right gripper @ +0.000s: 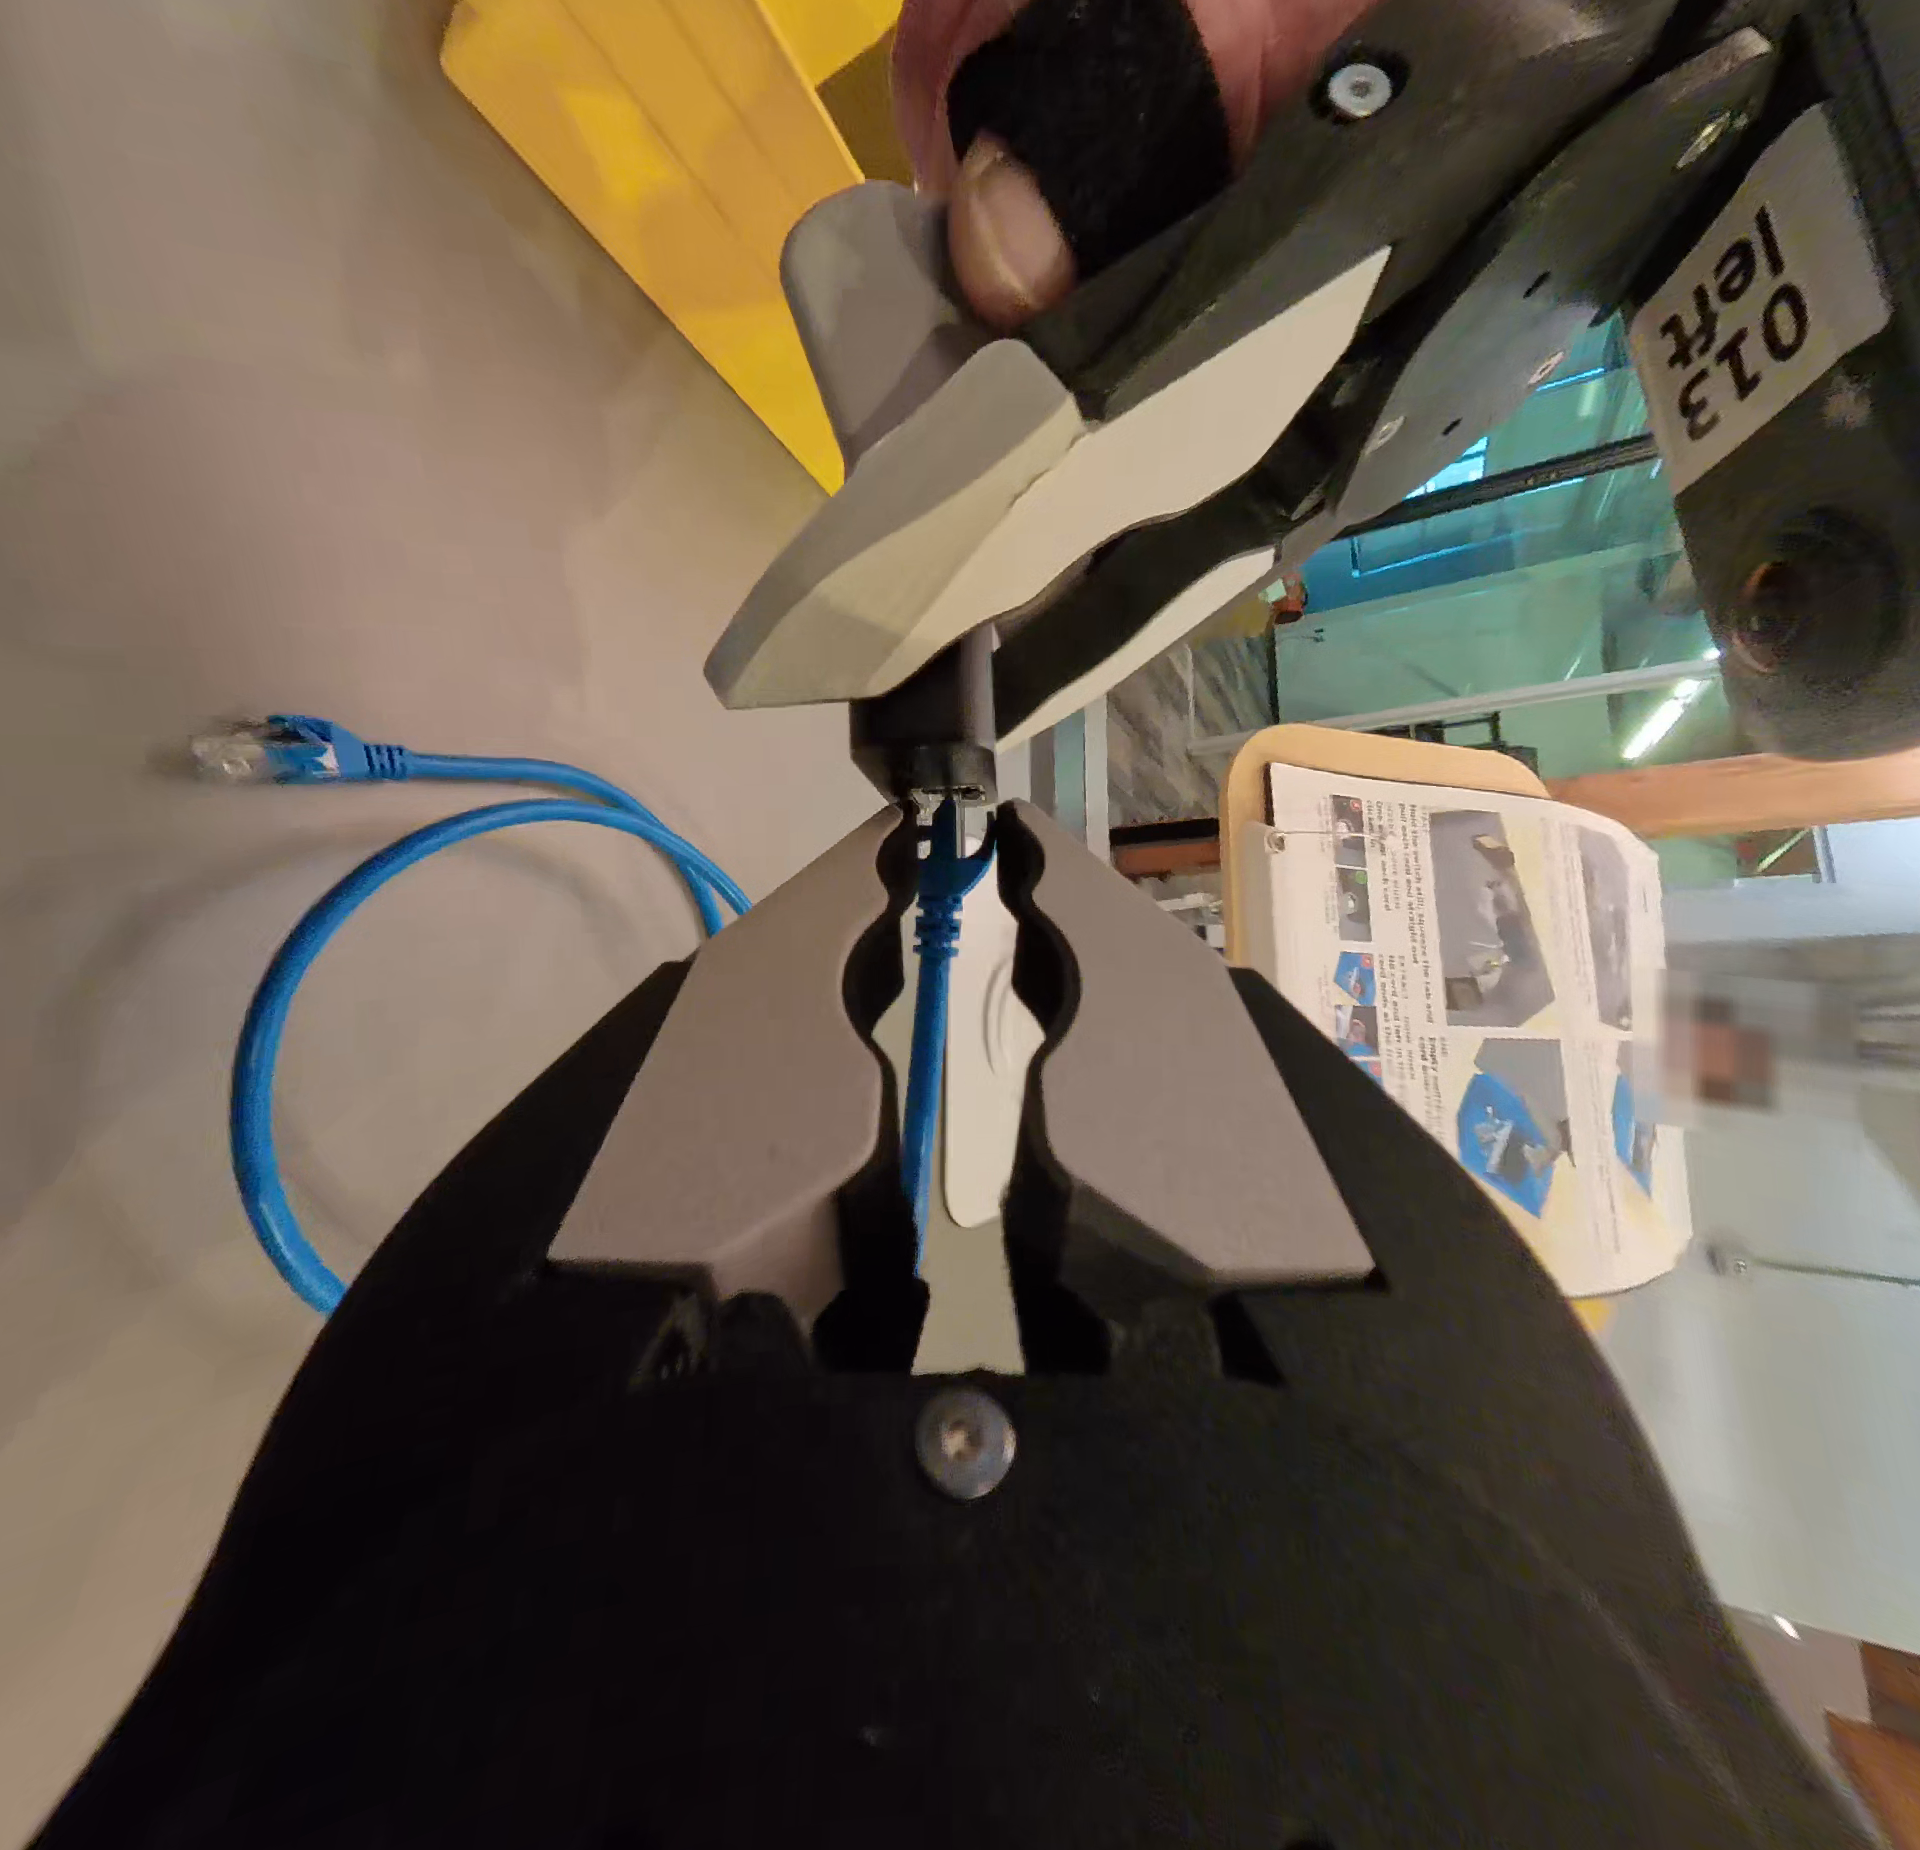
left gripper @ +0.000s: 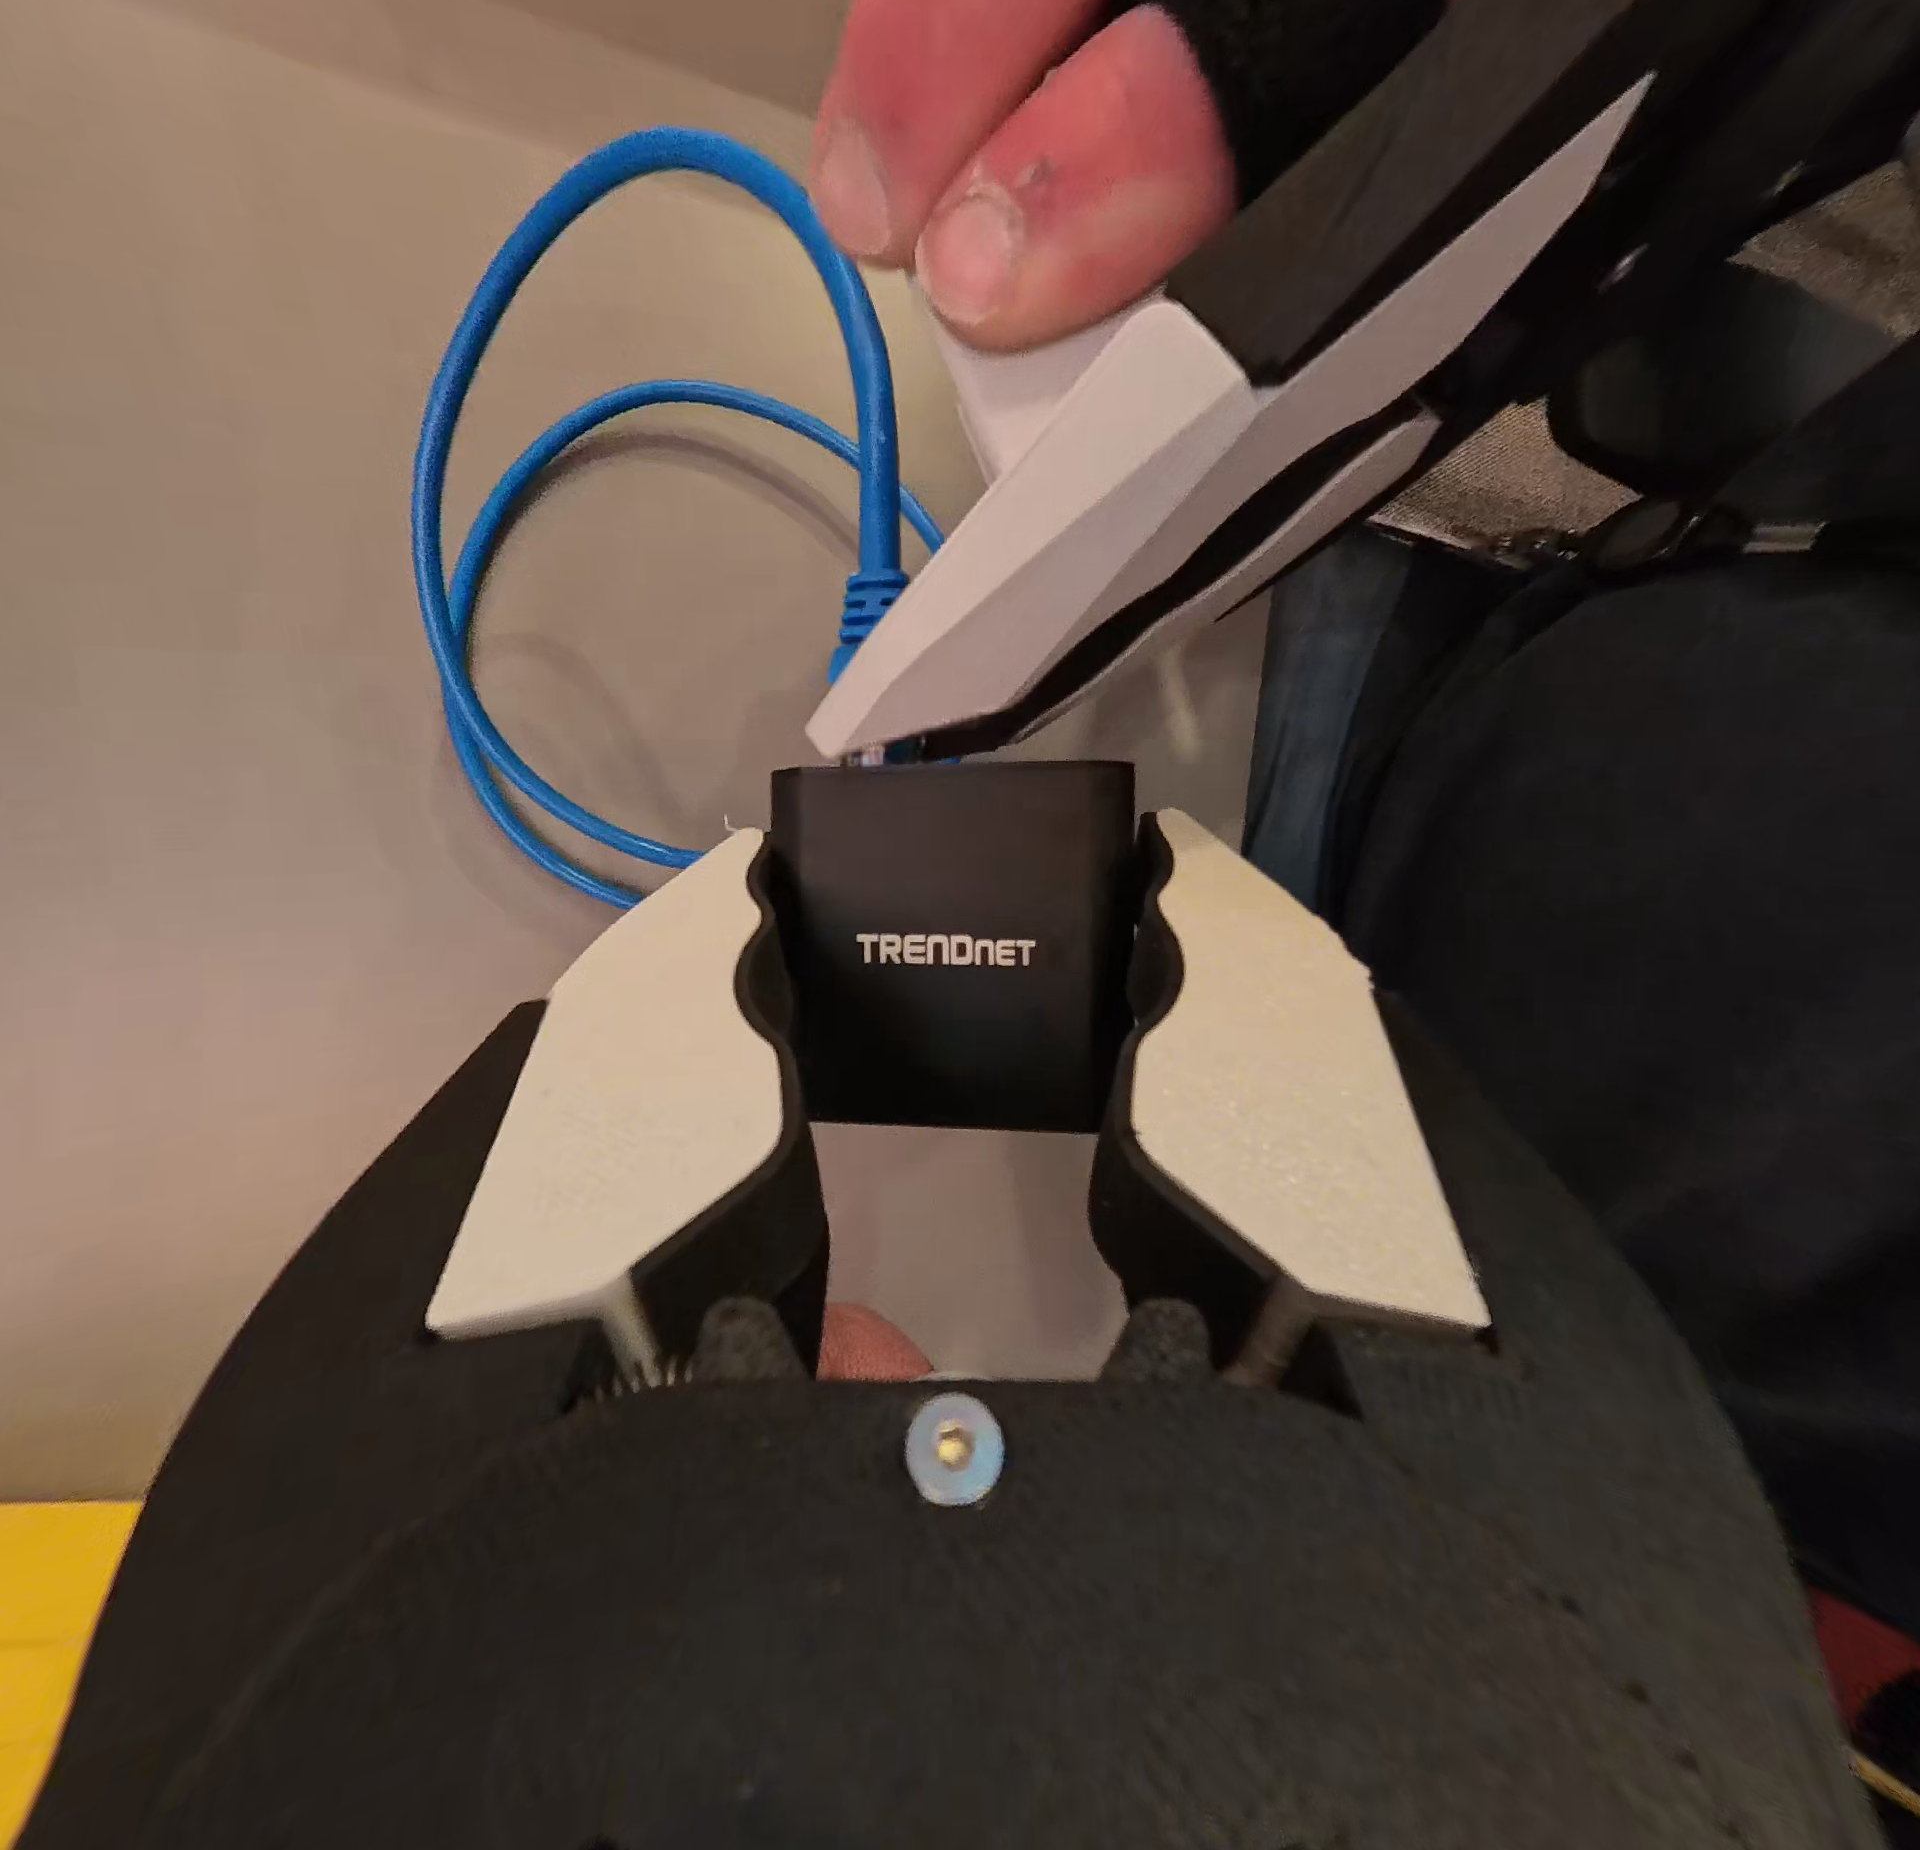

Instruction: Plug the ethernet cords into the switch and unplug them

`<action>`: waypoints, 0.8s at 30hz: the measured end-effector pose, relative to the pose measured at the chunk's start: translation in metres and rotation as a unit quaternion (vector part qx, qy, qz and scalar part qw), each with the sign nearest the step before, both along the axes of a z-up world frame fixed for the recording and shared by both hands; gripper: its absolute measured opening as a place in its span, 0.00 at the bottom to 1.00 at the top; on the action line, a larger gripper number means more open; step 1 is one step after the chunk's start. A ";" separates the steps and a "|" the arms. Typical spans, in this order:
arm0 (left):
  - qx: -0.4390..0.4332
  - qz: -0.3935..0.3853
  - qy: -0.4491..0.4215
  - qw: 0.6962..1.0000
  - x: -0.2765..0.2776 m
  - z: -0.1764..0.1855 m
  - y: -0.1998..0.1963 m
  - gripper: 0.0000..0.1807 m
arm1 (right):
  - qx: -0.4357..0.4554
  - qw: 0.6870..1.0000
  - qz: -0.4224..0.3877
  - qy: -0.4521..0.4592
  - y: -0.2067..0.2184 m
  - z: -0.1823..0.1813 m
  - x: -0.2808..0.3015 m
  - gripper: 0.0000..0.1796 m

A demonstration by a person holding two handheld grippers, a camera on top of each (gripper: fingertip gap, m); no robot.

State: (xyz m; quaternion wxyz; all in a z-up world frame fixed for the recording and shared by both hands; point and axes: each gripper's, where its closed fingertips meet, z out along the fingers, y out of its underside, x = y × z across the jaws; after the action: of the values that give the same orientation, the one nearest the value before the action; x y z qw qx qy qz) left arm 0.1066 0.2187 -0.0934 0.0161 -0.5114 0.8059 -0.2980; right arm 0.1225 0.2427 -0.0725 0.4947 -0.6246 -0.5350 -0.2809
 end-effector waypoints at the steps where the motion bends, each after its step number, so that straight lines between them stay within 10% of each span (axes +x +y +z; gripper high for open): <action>1: -0.007 0.003 0.000 1.000 0.001 0.002 -0.001 0.35 | 0.001 1.000 -0.006 -0.005 0.000 0.002 0.003 0.08; 24: -0.021 -0.009 0.024 0.999 0.006 -0.008 -0.013 0.35 | -0.046 0.987 -0.020 -0.150 -0.005 -0.016 0.013 0.06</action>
State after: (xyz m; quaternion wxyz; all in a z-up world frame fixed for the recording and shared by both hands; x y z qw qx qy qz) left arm 0.1125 0.2059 -0.1009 -0.0168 -0.5110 0.8042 -0.3031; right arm 0.1353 0.2375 -0.0882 0.3736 -0.6084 -0.6029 -0.3561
